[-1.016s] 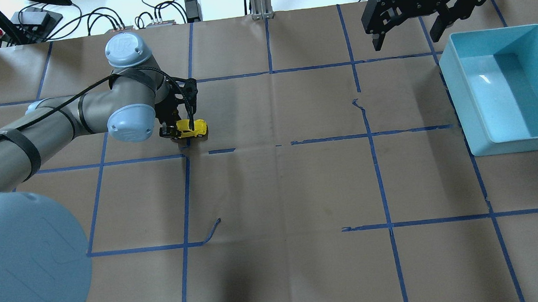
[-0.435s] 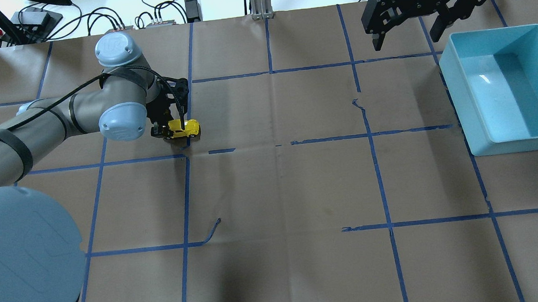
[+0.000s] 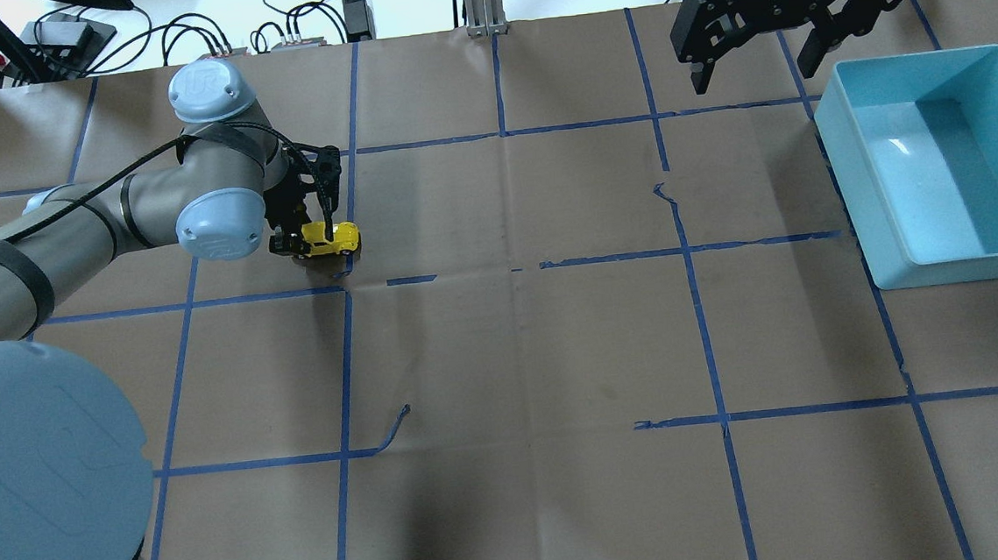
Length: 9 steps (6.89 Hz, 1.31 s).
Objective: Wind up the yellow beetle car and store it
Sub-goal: 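Keep dragging the car backward with the left gripper to wind it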
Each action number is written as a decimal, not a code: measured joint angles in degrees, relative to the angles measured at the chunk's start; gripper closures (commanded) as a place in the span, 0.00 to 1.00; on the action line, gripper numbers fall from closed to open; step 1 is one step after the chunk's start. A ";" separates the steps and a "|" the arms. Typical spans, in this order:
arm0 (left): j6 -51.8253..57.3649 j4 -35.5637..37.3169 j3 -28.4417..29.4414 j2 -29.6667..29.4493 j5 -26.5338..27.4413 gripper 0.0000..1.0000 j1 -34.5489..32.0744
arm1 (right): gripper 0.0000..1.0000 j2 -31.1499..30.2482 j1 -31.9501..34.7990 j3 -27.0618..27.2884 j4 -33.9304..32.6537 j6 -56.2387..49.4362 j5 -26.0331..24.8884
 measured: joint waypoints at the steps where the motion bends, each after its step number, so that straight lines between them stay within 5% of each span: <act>1: 0.29 0.00 0.00 -0.03 0.22 0.67 0.19 | 0.00 0.00 0.00 0.00 -0.03 0.00 0.00; 9: 4.28 0.06 -0.29 -0.15 2.01 0.67 3.21 | 0.00 0.00 0.00 0.00 -0.06 0.00 0.00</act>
